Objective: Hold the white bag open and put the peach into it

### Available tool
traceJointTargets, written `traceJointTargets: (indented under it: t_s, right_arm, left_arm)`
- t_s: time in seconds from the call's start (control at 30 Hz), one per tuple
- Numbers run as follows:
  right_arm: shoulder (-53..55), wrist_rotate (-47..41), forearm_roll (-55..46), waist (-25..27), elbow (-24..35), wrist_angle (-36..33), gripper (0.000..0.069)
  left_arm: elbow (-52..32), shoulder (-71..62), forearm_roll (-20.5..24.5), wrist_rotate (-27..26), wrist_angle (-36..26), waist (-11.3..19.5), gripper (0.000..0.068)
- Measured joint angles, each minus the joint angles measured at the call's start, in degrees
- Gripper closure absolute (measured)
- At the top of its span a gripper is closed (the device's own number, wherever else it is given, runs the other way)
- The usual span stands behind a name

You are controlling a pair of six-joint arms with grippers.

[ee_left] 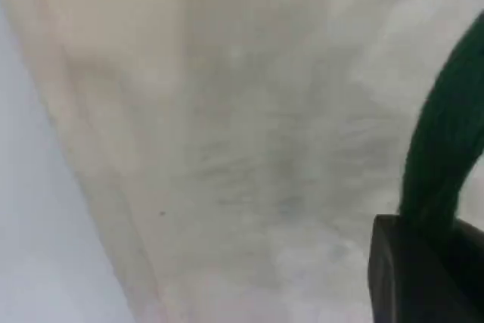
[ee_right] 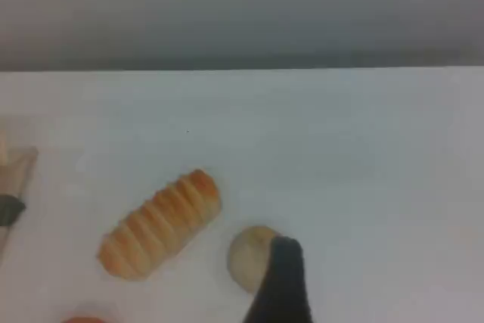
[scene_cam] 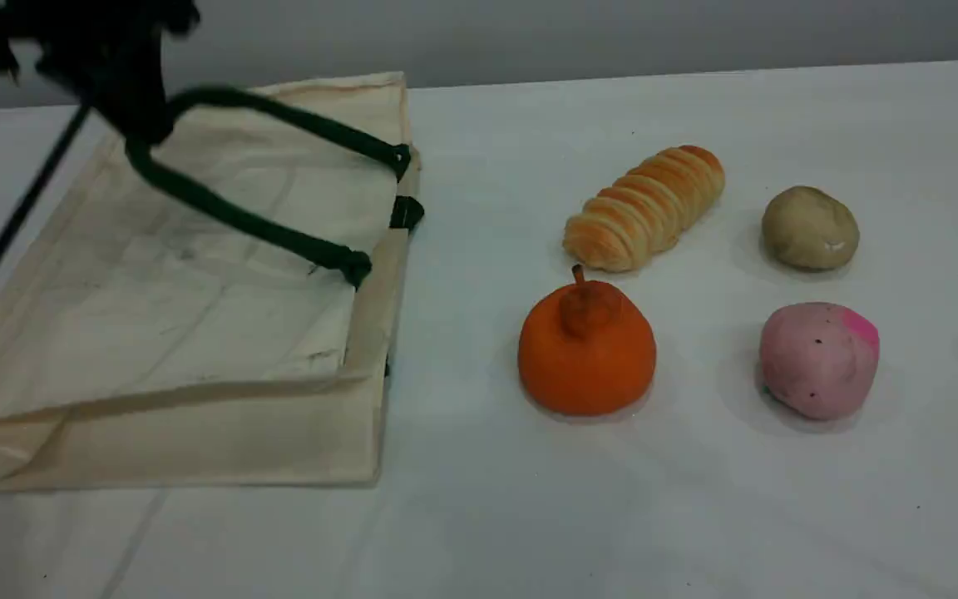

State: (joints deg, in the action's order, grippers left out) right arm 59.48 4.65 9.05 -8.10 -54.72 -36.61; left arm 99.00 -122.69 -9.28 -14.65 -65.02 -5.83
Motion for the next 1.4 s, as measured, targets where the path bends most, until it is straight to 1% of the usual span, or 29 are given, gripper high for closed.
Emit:
traceJointTargets:
  t_s: [0.1, 0.17, 0.23, 0.3, 0.33, 0.6, 0.9, 1.0, 1.17, 1.4]
  right_arm:
    - [0.0, 0.0, -0.1, 0.0, 0.0, 0.4, 0.0122]
    - [0.0, 0.0, -0.1, 0.0, 0.0, 0.6, 0.0122]
    - [0.0, 0.0, -0.1, 0.0, 0.0, 0.6, 0.0122]
    - [0.0, 0.0, -0.1, 0.0, 0.0, 0.6, 0.0122]
    - [0.0, 0.0, -0.1, 0.0, 0.0, 0.6, 0.0122]
    - [0.3, 0.0, -0.3, 0.1, 0.0, 1.6, 0.0122]
    - [4.3, 0.0, -0.4, 0.1, 0.0, 1.9, 0.0122]
    - [4.7, 0.0, -0.4, 0.1, 0.0, 2.9, 0.0122]
    - [4.7, 0.0, -0.3, 0.1, 0.0, 3.9, 0.0122]
    - [4.7, 0.0, 0.3, 0.1, 0.0, 1.7, 0.0122]
  left_arm:
    - [5.7, 0.0, -4.2, -5.1, -4.8, 0.0, 0.0579]
    - [9.3, 0.1, -8.3, -8.2, -5.3, 0.0, 0.0579]
    - [11.7, 0.6, -11.6, -10.2, -5.2, -0.1, 0.0579]
    - [13.1, 0.9, -14.7, -12.2, -5.2, -0.2, 0.0579]
    - [13.2, 0.9, -15.4, -12.6, -5.2, -0.2, 0.0579]
    - [13.1, 1.2, -16.1, -12.4, -5.1, -0.2, 0.0581]
    - [12.7, 9.1, -15.9, -10.1, -5.1, -0.5, 0.0582]
    - [10.6, 13.3, -15.9, -10.1, -4.8, -2.0, 0.0582]
    - [6.4, 20.2, -16.0, -11.8, -4.9, -5.6, 0.0582]
    - [1.2, 28.1, -16.1, -11.8, -5.0, -10.8, 0.0582]
